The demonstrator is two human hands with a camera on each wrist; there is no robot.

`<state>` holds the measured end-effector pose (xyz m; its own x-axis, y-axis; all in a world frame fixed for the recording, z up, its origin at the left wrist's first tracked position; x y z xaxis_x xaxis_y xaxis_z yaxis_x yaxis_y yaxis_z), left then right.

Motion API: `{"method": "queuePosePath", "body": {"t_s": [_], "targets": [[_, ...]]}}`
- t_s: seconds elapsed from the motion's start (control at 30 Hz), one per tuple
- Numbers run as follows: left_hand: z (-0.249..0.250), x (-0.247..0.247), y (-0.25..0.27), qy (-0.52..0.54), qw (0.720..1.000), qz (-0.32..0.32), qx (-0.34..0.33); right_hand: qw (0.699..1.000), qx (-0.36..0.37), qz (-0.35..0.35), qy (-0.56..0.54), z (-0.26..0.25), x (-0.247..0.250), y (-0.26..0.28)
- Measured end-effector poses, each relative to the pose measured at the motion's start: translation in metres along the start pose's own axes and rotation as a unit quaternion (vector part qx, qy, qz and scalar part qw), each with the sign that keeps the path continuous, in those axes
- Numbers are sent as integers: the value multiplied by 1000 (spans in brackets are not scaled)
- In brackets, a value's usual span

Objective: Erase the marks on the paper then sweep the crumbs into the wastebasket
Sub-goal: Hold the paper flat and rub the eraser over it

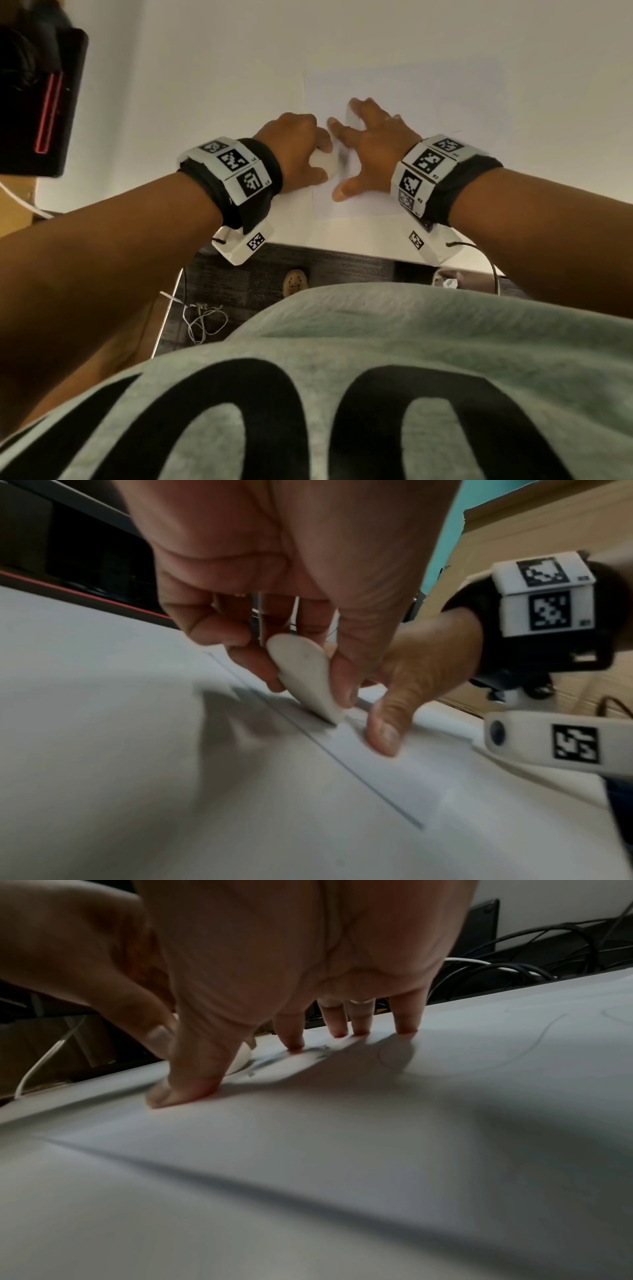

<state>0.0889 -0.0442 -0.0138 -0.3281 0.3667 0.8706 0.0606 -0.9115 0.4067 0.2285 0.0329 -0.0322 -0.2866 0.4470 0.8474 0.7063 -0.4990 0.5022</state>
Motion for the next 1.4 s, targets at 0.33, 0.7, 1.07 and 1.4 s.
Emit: {"method": "queuePosePath", "body": {"t_s": [0.33, 0.7, 1.07, 1.4], "targets": [[4, 3, -3, -20, 1000, 5, 12, 1000, 2, 4, 0, 1, 0, -1], [1, 8, -4, -9, 999, 31, 38, 1000, 4, 4, 2, 1, -2, -3], [2, 7, -4, 1, 998, 40, 53, 1000, 0, 6, -5, 2, -3, -4], [5, 5, -3, 0, 998, 36, 50, 1000, 1, 4, -3, 2, -2, -3]]}}
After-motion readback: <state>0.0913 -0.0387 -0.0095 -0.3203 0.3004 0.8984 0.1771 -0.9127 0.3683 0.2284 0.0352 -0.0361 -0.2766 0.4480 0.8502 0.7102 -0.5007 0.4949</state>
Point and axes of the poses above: each hand's wrist, its own y-axis away from the middle knuckle, its own x-axis out of the back of the hand, z = x × y, the point moved 1 cm from there along -y, towards the middle knuckle, and after that the axes turned 1 degree about z, right-handed, at the moved point
